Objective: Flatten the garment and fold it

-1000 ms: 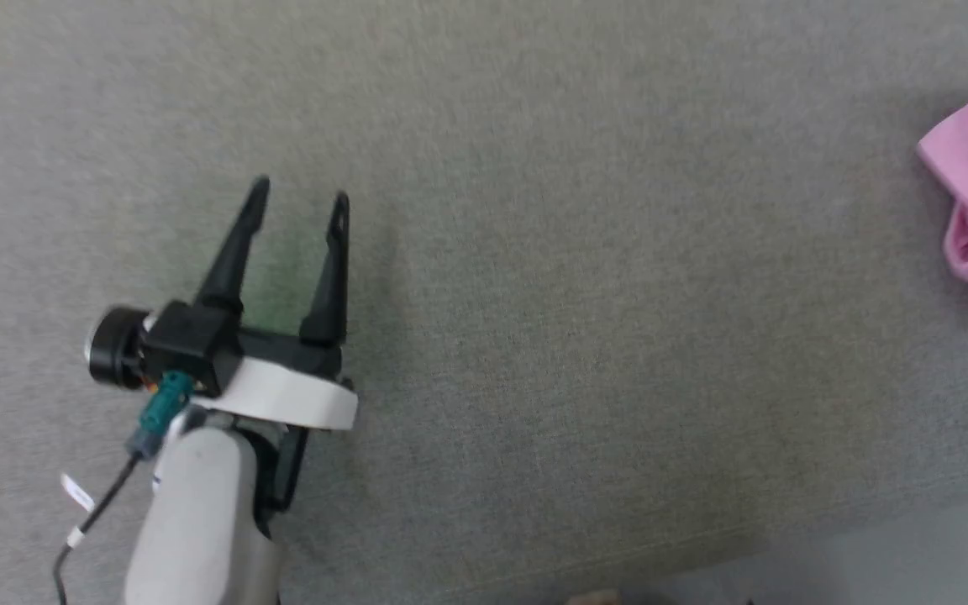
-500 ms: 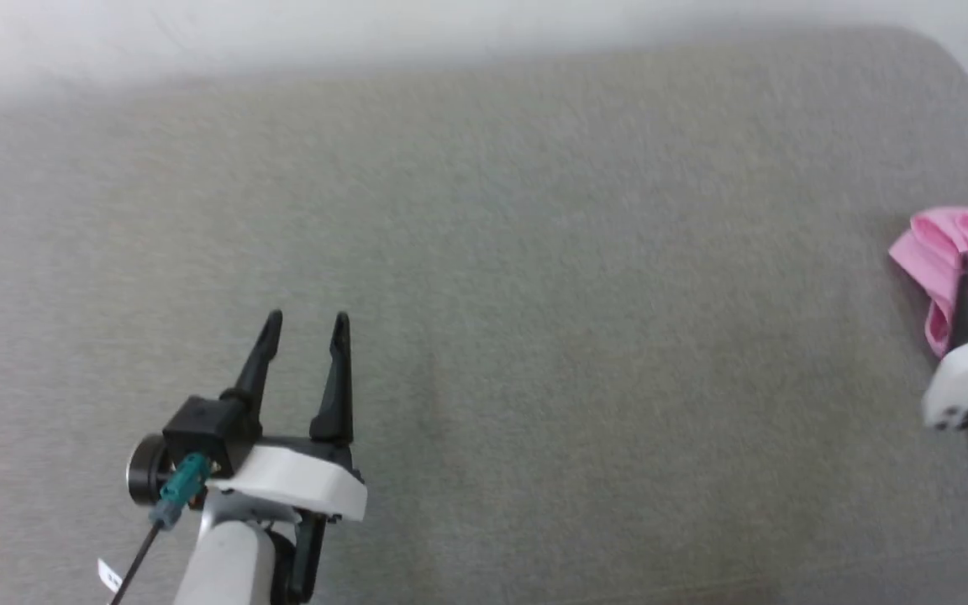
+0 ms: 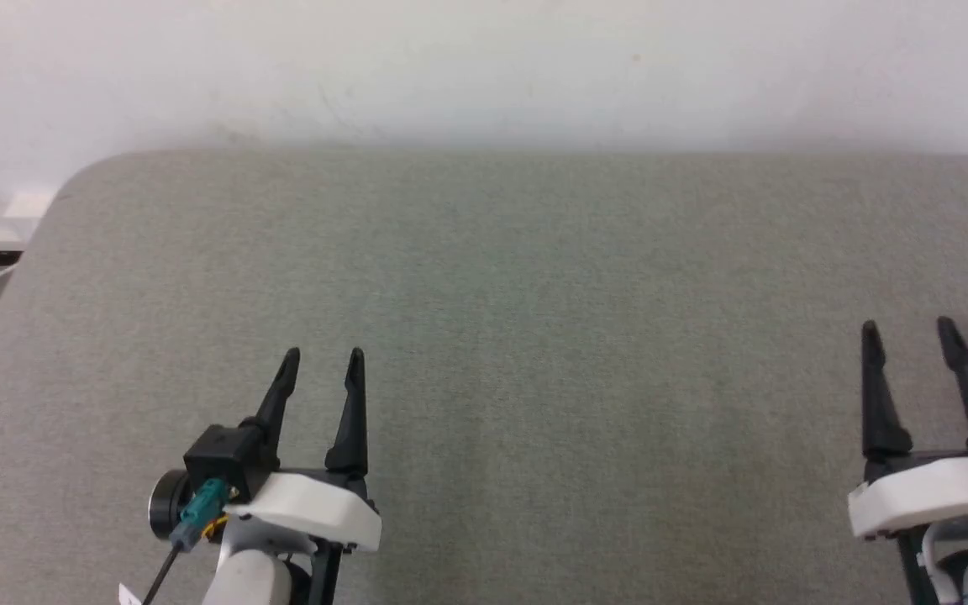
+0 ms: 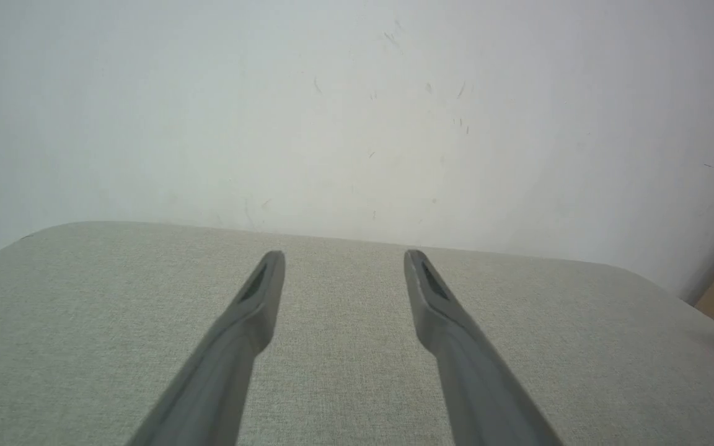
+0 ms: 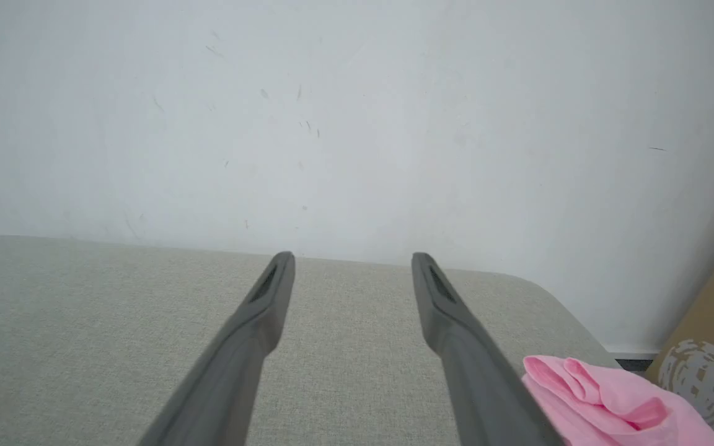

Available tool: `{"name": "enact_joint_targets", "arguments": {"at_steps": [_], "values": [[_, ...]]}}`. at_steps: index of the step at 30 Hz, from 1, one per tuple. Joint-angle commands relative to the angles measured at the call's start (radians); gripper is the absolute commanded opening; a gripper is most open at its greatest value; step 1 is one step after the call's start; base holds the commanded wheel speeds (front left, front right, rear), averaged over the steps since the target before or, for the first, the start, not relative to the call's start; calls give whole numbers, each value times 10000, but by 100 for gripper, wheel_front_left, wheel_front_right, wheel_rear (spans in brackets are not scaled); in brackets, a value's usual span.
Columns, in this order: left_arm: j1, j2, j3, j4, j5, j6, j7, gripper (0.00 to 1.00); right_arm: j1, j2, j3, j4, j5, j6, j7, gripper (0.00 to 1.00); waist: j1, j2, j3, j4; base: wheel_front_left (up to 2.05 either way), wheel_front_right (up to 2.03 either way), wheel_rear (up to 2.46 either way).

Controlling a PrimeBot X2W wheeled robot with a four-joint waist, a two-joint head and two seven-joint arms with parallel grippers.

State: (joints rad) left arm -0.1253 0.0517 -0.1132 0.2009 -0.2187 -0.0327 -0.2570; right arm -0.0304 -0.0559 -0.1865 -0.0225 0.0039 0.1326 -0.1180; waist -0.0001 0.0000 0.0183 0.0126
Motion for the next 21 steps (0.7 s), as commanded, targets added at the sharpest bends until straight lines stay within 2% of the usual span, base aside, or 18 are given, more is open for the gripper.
{"name": "enact_joint_targets", "arguments": {"at_steps": [1,9,21], "values": [[204,-13,-10,30,68,80,-47,100,200,33,139,-110,58,-19,-167,100,1,0,-370,374,0,0,0],[657,-13,114,-15,273,145,-47,100,827,53,805,420,603,-19,-750,100,1,0,-548,441,0,0,0],[1105,-14,39,-315,291,204,-47,100,1041,55,1008,1110,978,-19,-1180,100,1,0,-589,474,0,0,0]]}}
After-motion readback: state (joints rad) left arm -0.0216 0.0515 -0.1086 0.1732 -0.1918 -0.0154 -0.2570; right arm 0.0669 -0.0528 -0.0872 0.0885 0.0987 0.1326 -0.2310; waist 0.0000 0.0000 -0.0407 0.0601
